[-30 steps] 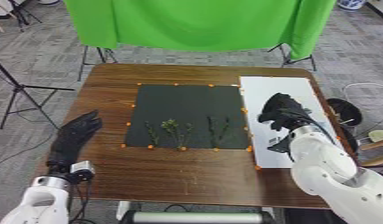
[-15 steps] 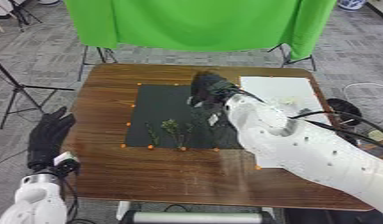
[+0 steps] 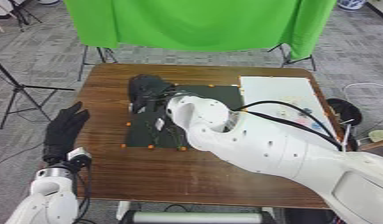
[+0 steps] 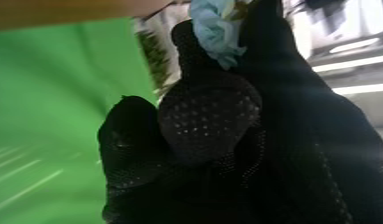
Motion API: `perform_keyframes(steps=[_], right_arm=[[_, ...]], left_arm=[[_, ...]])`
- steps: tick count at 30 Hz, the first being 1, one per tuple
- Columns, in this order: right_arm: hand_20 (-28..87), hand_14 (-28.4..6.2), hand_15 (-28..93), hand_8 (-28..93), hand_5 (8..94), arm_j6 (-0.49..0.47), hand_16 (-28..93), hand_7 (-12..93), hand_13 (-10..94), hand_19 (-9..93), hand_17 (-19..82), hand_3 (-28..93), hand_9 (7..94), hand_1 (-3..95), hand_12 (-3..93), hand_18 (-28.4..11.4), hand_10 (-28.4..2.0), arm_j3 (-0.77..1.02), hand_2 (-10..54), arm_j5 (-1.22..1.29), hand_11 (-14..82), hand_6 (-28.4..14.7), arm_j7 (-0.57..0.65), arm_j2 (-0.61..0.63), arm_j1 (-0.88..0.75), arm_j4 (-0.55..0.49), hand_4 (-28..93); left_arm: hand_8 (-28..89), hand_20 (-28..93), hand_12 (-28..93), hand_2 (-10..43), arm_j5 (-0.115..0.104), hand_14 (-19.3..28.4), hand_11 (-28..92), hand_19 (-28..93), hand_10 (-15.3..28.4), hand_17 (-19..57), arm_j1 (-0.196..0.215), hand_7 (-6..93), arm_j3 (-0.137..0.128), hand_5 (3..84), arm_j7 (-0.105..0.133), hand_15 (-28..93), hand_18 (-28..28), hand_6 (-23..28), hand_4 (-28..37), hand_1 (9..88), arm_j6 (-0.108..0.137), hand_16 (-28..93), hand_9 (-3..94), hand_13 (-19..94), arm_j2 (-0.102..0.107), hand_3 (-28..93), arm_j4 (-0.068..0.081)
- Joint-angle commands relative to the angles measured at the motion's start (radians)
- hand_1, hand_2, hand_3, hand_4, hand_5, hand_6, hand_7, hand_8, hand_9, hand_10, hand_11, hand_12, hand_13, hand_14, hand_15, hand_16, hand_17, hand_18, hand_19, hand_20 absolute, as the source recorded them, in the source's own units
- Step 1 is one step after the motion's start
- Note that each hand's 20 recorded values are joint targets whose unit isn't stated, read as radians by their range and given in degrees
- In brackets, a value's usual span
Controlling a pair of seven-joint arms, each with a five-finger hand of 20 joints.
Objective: Arrange flowers
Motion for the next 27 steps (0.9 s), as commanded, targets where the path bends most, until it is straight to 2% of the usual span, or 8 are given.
perform_keyframes(steps=[1, 2, 3, 9, 17, 23, 27], right_arm=[[40, -0.3, 54, 8, 78.5, -0.022, 28, 27, 94, 93, 68, 65, 88.8, 59.5, 37.1, -8.2, -10.9, -0.041, -9.5, -0.029, 6.1, 1.4, -0.053, -0.061, -0.019, -0.01, -14], [40, -0.3, 54, 8, 78.5, -0.028, 28, 27, 94, 93, 68, 65, 88.8, 59.5, 37.1, -8.1, -10.9, -0.041, -9.5, -0.031, 6.1, 1.4, -0.058, -0.063, -0.026, -0.01, -15], [40, -0.3, 54, 8, 78.4, -0.023, 28, 27, 94, 93, 68, 65, 88.7, 59.5, 37.2, -8.1, -10.9, -0.046, -9.5, -0.029, 6.1, 1.4, -0.056, -0.06, -0.025, -0.011, -15], [40, -0.2, 54, 8, 78.1, -0.029, 28, 28, 94, 93, 68, 65, 88.6, 59.4, 37.1, -8.1, -10.6, -0.054, -9.5, -0.038, 6.1, 1.6, -0.054, -0.063, -0.039, -0.003, -15], [40, -0.2, 54, 7, 77.9, -0.036, 28, 28, 94, 93, 68, 65, 88.5, 59.3, 36.9, -8.1, -10.7, -0.069, -9.5, -0.083, 5.9, 1.7, -0.062, -0.07, -0.045, 0.037, -15], [41, -0.2, 54, 7, 77.5, -0.023, 29, 28, 94, 93, 68, 65, 88.0, 58.9, 36.5, -8.1, -10.4, -0.072, -9.5, -0.105, 5.4, 1.9, -0.051, -0.079, -0.054, 0.088, -15], [41, -0.3, 54, 7, 77.1, -0.015, 29, 29, 94, 93, 68, 65, 87.7, 58.9, 36.2, -8.2, -10.3, -0.067, -9.5, -0.123, 5.2, 2.1, -0.04, -0.085, -0.057, 0.114, -15]], left_arm=[[-7, 17, 10, 2.0, 0.006, 14.2, 16, 2, 13.2, 8.3, -0.047, 12.1, 0.04, 45.8, -0.008, 10, 8.8, 2.2, -28.3, 16.2, -0.028, -1, 45.0, 35, -0.002, 72, 0.018], [-7, 17, 10, 1.9, 0.007, 14.2, 16, 2, 13.2, 8.3, -0.044, 12.1, 0.041, 45.8, -0.01, 10, 8.8, 2.2, -28.3, 16.2, -0.028, -1, 45.0, 35, -0.002, 72, 0.014], [-7, 17, 10, 2.0, 0.006, 14.1, 16, 2, 13.2, 8.3, -0.056, 12.1, 0.049, 45.8, -0.011, 10, 8.8, 2.2, -28.3, 16.3, -0.033, -1, 45.0, 35, 0.002, 72, 0.02], [-7, 17, 10, 1.8, 0.007, 14.1, 17, 2, 13.0, 8.3, -0.068, 12.2, 0.061, 45.7, -0.019, 10, 8.8, 2.2, -28.3, 16.3, -0.044, -1, 44.9, 35, 0.004, 72, 0.023], [-7, 17, 10, 1.0, 0.006, 14.1, 17, 2, 13.1, 8.2, -0.083, 12.2, 0.076, 45.6, -0.01, 10, 8.9, 2.2, -28.3, 16.2, -0.054, -1, 44.9, 35, 0.001, 72, 0.027], [-7, 17, 10, -0.5, 0.006, 14.2, 17, 2, 13.1, 8.2, -0.076, 12.3, 0.077, 45.5, 0.0, 10, 9.0, 2.1, -28.3, 16.0, -0.065, -1, 44.8, 35, -0.01, 73, 0.021], [-7, 17, 10, -0.9, 0.008, 14.2, 17, 2, 13.1, 8.1, -0.072, 12.3, 0.076, 45.4, 0.004, 10, 9.0, 2.1, -28.3, 15.9, -0.063, -1, 44.8, 35, -0.015, 73, 0.017]])
